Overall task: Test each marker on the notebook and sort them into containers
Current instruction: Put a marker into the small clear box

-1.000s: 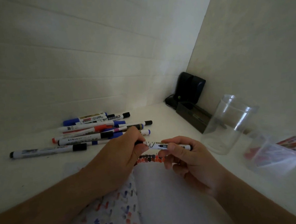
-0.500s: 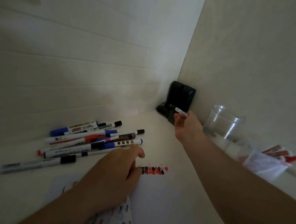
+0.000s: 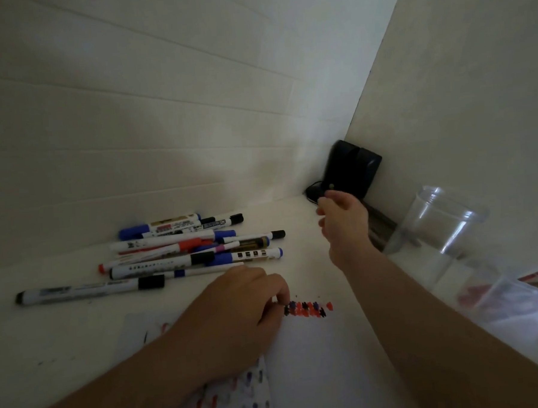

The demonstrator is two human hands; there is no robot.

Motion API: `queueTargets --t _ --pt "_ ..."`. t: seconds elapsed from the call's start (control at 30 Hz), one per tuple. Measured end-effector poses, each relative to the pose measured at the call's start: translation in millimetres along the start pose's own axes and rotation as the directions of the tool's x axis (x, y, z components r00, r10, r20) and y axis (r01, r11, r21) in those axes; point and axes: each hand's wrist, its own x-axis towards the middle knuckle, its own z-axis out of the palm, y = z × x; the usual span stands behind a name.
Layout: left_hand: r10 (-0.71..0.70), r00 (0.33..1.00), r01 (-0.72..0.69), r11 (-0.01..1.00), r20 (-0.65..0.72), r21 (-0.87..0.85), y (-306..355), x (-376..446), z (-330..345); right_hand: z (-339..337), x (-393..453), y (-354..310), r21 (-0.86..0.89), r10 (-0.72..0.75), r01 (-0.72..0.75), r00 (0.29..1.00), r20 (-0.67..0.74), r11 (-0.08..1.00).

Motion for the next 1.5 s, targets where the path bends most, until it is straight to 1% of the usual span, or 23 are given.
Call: queueTargets --t 0.03,0.07,0.1,0.13,0.17,0.2,0.27,0.4,0.47,0.53,0.63,0.67,0.8,0.87,0.9,0.97,1.03,1.07,1.1,1.17,1.27,1.37,1.5 --pt "0.003 1.0 -0.003 1.0 -0.002 0.003 0 0 0 4 -13 -1 -0.178 -0.077 0.107 0.983 0.164 0.978" --pt "0.012 1.0 -0.012 1.0 -0.007 0.007 0 0 0 8 -23 -3 -0.32 -0.115 0.231 0.932 0.345 0.919" --pt "0.023 1.0 -0.023 1.0 -0.015 0.011 0 1 0 11 -30 -5 -0.42 -0.114 0.364 0.851 0.512 0.831" --pt "0.032 0.999 -0.032 0.999 -0.019 0.015 1 0 0 13 -34 -7 -0.469 -0.091 0.484 0.762 0.642 0.739" --pt "0.038 0.999 -0.038 0.999 -0.019 0.018 0 1 0 14 -37 -7 -0.486 -0.073 0.585 0.684 0.726 0.649" --pt "0.042 0.999 -0.041 0.999 -0.02 0.021 -1 0 1 14 -37 -5 -0.504 -0.058 0.659 0.637 0.769 0.558" --pt "0.045 0.999 -0.045 0.999 -0.022 0.029 -4 0 3 13 -35 -1 -0.536 -0.039 0.71 0.618 0.785 0.457" --pt "0.033 0.999 -0.032 0.999 -0.018 0.043 -5 1 4 11 -31 7 -0.534 -0.119 0.721 0.637 0.762 0.442" --pt "0.023 1.0 -0.022 0.999 -0.019 0.041 -4 1 3 13 -30 10 -0.555 -0.092 0.733 0.631 0.77 0.393" --pt "0.018 1.0 -0.018 0.999 -0.007 0.041 -1 1 1 14 -28 10 -0.603 -0.046 0.723 0.653 0.756 0.337" --pt "-0.009 1.0 0.01 1.0 -0.021 0.028 2 0 -2 3 -28 2 -0.62 -0.056 0.732 0.658 0.751 0.283" --pt "-0.031 0.998 0.032 0.999 -0.057 0.029 3 0 -2 -6 -30 -2 -0.617 -0.074 0.726 0.663 0.745 0.304" --pt "-0.111 0.947 0.138 0.988 -0.302 0.068 -1 1 0 -52 -51 -21 -0.58 -0.109 0.636 0.716 0.689 0.509" --pt "-0.119 0.939 0.163 0.98 -0.323 0.114 -2 1 0 -66 -67 -24 -0.52 -0.13 0.622 0.705 0.697 0.586" --pt "-0.098 0.946 0.151 0.976 -0.308 0.155 -1 2 -1 -69 -74 -23 -0.465 -0.163 0.595 0.713 0.682 0.656" --pt "-0.039 0.963 0.097 0.972 -0.265 0.212 1 1 1 -68 -90 -18 -0.255 -0.227 0.47 0.747 0.625 0.845" --pt "0.006 0.969 0.045 0.979 -0.247 0.2 3 1 4 -62 -98 -4 0.068 -0.223 0.227 0.778 0.587 0.971" --pt "0.018 0.97 0.029 0.981 -0.243 0.19 5 1 6 -58 -103 2 0.201 -0.196 0.09 0.776 0.6 0.975" --pt "0.019 0.976 0.019 0.985 -0.216 0.17 7 0 7 -54 -108 7 0.263 -0.178 0.011 0.764 0.621 0.965" --pt "0.03 0.992 -0.015 0.992 -0.122 0.123 12 -1 3 -43 -120 9 0.27 -0.175 -0.013 0.732 0.658 0.963" --pt "0.055 0.998 -0.05 0.987 -0.033 0.151 17 -4 -1 -36 -129 11 0.299 -0.154 -0.057 0.757 0.635 0.953" --pt "0.036 0.999 -0.034 0.992 -0.016 0.122 17 -4 -1 -41 -128 13 0.312 -0.152 -0.069 0.761 0.63 0.948" --pt "0.019 0.999 -0.018 0.999 -0.04 0.041 19 -2 -6 -50 -126 12 0.283 -0.177 -0.023 0.731 0.659 0.959"
